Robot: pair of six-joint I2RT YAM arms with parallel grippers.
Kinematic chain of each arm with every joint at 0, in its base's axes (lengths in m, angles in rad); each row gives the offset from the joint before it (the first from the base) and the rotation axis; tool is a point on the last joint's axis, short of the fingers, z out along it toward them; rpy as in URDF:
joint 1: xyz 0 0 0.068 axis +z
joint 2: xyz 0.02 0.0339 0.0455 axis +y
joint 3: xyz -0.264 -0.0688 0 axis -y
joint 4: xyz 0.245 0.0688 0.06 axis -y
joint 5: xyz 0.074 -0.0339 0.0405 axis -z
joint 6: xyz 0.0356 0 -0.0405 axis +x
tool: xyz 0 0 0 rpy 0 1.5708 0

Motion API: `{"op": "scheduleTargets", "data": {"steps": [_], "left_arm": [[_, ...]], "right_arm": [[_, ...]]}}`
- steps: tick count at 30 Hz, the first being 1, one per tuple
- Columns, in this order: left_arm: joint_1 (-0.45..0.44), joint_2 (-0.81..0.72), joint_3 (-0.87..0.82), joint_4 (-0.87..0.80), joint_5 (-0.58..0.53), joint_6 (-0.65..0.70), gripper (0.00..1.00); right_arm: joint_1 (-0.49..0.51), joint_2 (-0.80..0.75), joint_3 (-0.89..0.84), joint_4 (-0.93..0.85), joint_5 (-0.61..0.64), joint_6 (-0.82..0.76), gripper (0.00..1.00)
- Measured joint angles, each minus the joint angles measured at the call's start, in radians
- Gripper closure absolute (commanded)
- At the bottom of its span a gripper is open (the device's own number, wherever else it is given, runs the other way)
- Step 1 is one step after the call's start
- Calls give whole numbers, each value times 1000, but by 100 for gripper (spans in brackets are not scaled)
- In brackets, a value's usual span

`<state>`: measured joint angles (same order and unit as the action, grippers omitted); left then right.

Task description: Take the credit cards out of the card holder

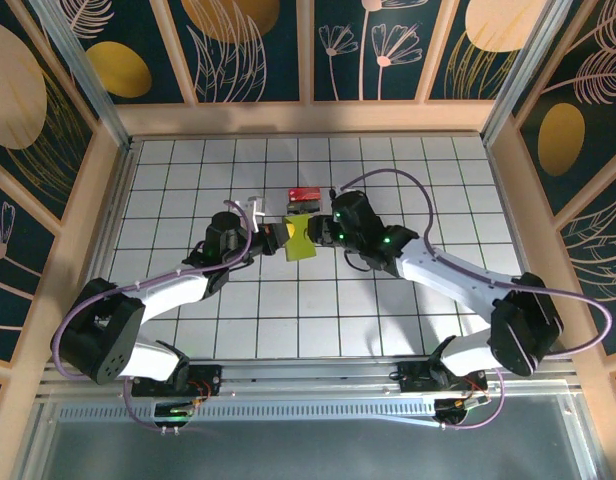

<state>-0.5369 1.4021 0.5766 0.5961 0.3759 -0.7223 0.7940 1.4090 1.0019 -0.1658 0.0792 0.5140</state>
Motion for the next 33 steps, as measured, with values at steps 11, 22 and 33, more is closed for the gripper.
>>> {"op": "scheduleTargets", "data": {"steps": [11,22,33], "left_arm": [[0,2,9,6,12,-1,100],[0,18,9,5,2,-4,100],[-4,18,9,5,-11,-5,100]], "right_arm": [[6,108,35,-4,-45,21,49],[13,163,92,-57,-24,63,70],[13,151,91,-53,-23,90,86]]}}
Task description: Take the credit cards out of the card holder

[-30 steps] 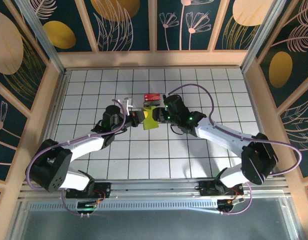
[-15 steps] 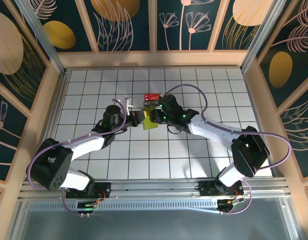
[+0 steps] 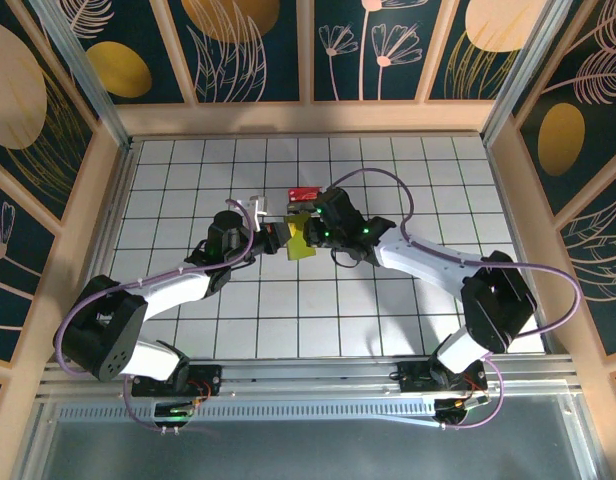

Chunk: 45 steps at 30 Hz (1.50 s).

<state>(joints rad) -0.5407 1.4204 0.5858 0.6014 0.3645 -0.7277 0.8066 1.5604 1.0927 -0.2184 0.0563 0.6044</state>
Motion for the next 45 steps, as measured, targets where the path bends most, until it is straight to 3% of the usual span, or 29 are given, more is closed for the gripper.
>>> {"op": "scheduleTargets", "data": {"steps": [17,30,37,45], "left_arm": [[-3,-32,0,19,-9,-3,100],[-3,-36,0,26,-18,-2,100],[-3,-36,0,23,-28,-2,100],[-3,-35,16,23,-29,-2,100]], "right_arm": [[-75,-55,-89,-19,43,5,89],[-56,-128,-89,-26,50,-3,71],[5,-126,-46,-25,48,-5,52],[16,-66,-18,-25,29,-8,50]]}}
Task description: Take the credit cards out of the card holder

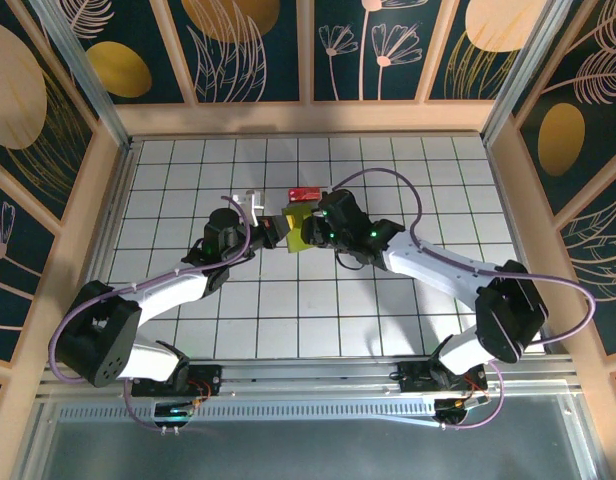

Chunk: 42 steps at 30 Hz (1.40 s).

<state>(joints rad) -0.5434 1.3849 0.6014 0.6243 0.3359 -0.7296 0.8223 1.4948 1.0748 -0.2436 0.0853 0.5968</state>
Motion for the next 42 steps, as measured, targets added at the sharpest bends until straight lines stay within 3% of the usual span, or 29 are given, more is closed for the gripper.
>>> {"op": "scheduleTargets", "data": {"steps": [5,18,27,42], "left_arm": [[0,5,2,0,0,0,100],[0,16,7,-6,16,0,100],[2,19,7,-27,0,0,100],[-3,16,6,-23,-3,-5,100]], "right_arm": [[1,23,18,0,-7,-16,51],[-5,37,37,0,0,-22,70],[-4,58,50,0,-8,-17,100],[-52,-20,-51,70,-48,-14,100]]}}
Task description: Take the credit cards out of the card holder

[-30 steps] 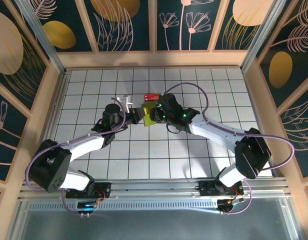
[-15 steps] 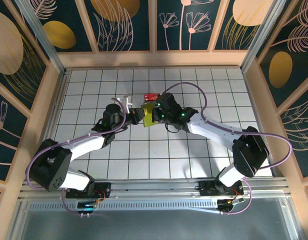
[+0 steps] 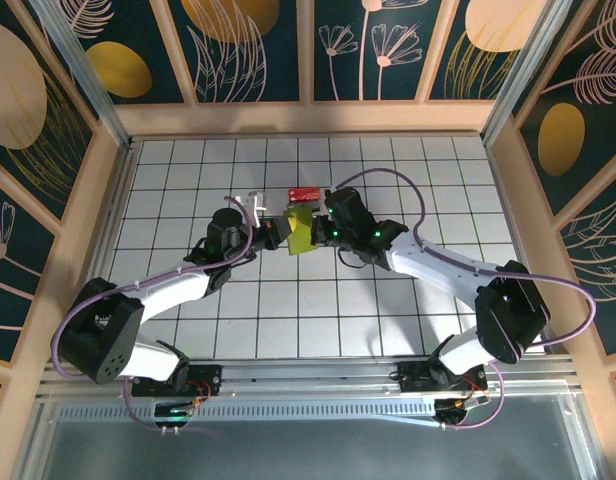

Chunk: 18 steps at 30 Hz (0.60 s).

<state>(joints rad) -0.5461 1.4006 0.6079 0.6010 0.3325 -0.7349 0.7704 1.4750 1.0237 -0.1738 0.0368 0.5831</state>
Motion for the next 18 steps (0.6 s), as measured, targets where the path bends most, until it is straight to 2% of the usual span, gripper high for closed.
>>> {"op": "scheduleTargets", "data": {"steps": [4,9,13,18], "left_arm": [[2,-19,0,1,2,7,100],[0,-24,0,-1,7,29,100],[0,-35,9,-22,9,84,100],[4,-45,53,-54,45,203,100]], "right_arm": [[-48,-6,-36,-1,23,0,100],[-51,-14,-42,11,26,-5,98],[-71,-55,-67,26,29,-33,58],[-159,-190,-179,157,-26,-96,22]]}}
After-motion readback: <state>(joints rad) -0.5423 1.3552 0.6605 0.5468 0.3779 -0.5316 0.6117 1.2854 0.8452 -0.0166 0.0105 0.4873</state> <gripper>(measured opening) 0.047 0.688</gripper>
